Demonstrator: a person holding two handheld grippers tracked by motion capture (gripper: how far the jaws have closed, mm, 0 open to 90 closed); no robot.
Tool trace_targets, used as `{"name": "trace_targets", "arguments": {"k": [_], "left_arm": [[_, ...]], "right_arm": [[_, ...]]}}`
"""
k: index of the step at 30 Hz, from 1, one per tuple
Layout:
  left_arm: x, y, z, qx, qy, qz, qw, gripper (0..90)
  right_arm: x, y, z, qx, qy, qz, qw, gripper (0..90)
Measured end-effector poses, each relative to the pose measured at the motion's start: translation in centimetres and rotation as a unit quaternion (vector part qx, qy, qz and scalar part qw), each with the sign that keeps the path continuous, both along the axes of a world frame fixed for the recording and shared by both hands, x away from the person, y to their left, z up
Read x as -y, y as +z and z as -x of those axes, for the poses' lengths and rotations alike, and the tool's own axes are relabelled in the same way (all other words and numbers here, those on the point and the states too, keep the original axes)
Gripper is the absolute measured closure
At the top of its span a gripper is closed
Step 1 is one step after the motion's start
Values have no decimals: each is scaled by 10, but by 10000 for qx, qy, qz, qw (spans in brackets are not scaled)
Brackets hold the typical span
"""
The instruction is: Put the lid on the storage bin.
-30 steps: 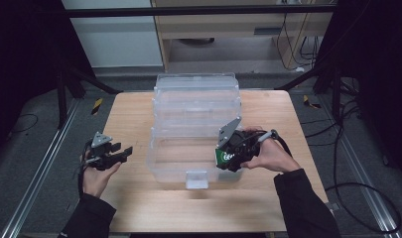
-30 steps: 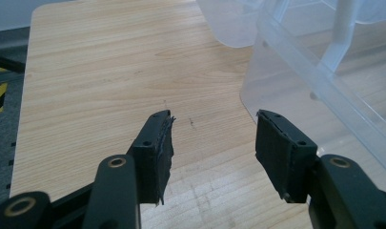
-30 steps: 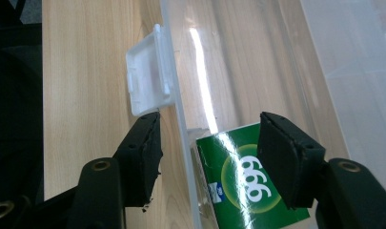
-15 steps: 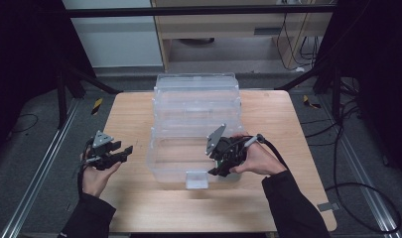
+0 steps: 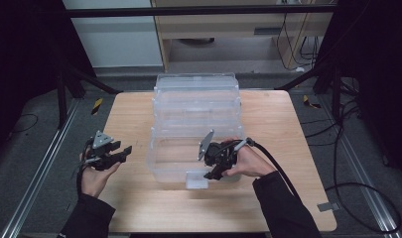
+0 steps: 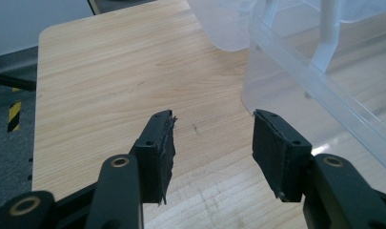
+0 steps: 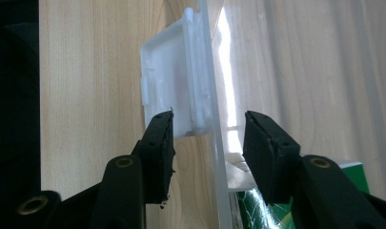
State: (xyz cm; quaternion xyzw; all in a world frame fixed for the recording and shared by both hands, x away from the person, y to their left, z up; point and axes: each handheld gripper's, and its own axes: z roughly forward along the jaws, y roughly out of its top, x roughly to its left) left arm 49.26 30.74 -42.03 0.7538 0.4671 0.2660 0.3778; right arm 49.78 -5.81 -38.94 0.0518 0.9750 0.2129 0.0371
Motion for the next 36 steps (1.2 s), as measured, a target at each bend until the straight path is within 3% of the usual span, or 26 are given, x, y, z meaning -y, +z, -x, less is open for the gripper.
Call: {"name": "trace_targets", "arguments": {"k": [9, 15, 27, 36], "left_arm": [[0, -1, 0, -39, -17, 6, 10000, 492], [0, -2, -1, -51, -31, 16, 10000, 494], [2, -1, -1, -26, -141, 54, 9999, 488], [3, 12, 3, 138, -279, 119, 9994, 487]], "right_arm": [[-2, -10, -2, -162, -46, 158, 9997, 575], [0, -17, -4, -471, -184, -29, 9987, 614], [-4, -18, -7, -552, -201, 128, 9982, 634], [-3, -18, -5, -495, -126, 134, 9986, 636]]}}
